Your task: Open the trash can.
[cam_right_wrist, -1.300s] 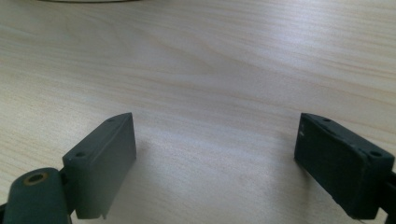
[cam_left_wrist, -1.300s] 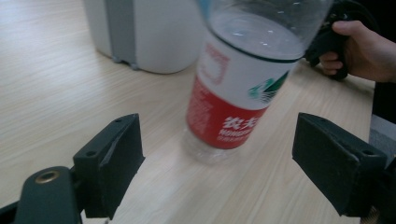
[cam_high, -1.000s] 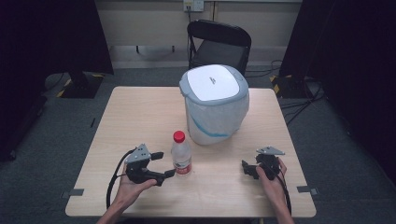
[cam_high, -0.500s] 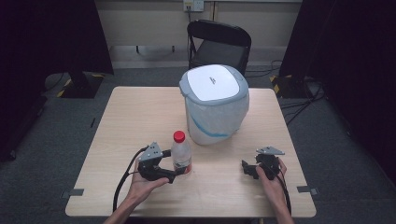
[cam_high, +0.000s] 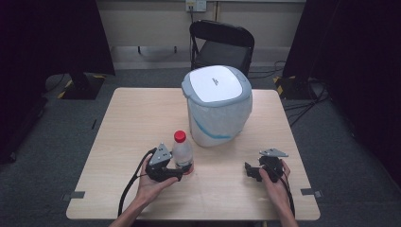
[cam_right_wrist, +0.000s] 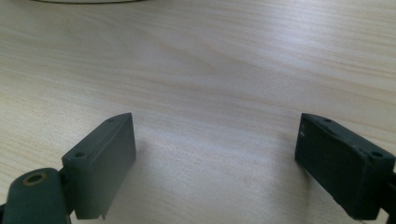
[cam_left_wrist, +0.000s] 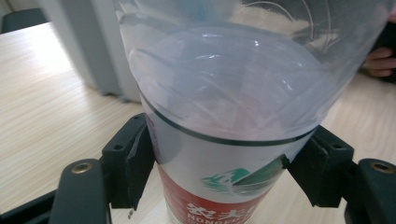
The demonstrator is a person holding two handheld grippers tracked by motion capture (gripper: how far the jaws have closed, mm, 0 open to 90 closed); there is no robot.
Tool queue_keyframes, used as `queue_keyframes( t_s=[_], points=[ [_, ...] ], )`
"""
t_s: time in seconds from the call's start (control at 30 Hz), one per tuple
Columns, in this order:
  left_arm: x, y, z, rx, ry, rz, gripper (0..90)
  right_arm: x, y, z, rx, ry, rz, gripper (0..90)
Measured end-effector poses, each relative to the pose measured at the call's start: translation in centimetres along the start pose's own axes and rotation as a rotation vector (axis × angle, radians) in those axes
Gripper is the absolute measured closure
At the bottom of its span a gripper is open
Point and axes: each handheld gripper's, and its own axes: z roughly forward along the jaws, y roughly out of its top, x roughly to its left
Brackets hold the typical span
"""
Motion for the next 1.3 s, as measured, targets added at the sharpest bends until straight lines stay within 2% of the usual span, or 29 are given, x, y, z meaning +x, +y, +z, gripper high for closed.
queue_keyframes(
  t_s=[0.1,0.13,0.17,0.23,0.27,0.3,0.33,0.37,0.43,0.53,0.63,0.73,0.77,0.8,0.83,0.93,1.07,1.3],
  points=[
    [1.3,-0.5,-1.1,0.007,0.034,-0.014,29.1,0.0,0.0,0.0,0.001,0.0,0.001,11.2],
    [1.3,-0.5,-1.1,0.007,0.034,-0.014,29.2,0.0,0.0,0.0,0.001,0.0,0.001,11.2],
    [2.2,-1.0,-2.0,0.004,0.066,-0.032,29.2,0.0,0.0,0.0,0.0,0.0,0.0,11.2],
    [3.3,-1.3,-2.9,0.014,0.095,-0.039,29.2,0.0,0.0,0.0,0.001,0.0,0.001,11.2],
    [3.3,-1.3,-2.9,0.014,0.095,-0.039,29.2,0.0,0.0,0.0,0.0,0.0,0.0,11.2],
    [4.3,-1.7,-3.7,0.016,0.123,-0.057,29.2,0.0,0.0,0.0,0.0,0.0,0.0,11.2],
    [4.3,-1.7,-3.7,0.016,0.123,-0.057,29.2,0.0,0.0,0.0,0.0,0.0,0.0,11.2],
    [5.2,-2.0,-4.4,0.017,0.145,-0.073,29.2,0.0,0.0,0.0,0.001,0.0,0.001,11.2],
    [6.0,-2.3,-5.0,0.021,0.165,-0.076,29.2,0.0,0.0,0.0,0.0,0.0,0.0,11.2],
    [6.7,-2.6,-5.5,0.015,0.185,-0.094,29.3,0.0,0.0,0.0,0.0,-0.001,0.002,11.1],
    [8.2,-3.0,-6.1,0.01,0.234,-0.116,29.3,0.0,0.0,0.0,0.002,0.001,0.003,10.9],
    [8.9,-3.2,-6.2,0.001,0.247,-0.133,29.2,0.0,0.0,0.0,0.002,0.001,0.003,10.9],
    [9.2,-3.3,-6.2,-0.001,0.264,-0.135,29.2,0.0,0.0,0.0,0.002,0.001,0.003,10.9],
    [9.7,-3.4,-6.1,-0.011,0.269,-0.155,29.1,0.0,0.0,0.0,0.001,0.001,0.002,10.9],
    [9.9,-3.4,-6.0,-0.012,0.276,-0.157,29.0,0.0,0.0,0.0,0.002,0.001,0.002,10.8],
    [10.4,-3.0,-5.6,0.004,0.288,-0.143,29.2,0.0,0.0,0.0,0.002,0.001,0.003,10.6],
    [11.2,-2.7,-5.2,0.009,0.292,-0.154,29.1,0.1,0.1,0.1,0.002,0.0,0.006,10.6],
    [11.3,-2.7,-5.3,0.016,0.278,-0.165,27.6,0.1,0.1,0.1,0.002,0.0,0.006,10.6]
  ],
)
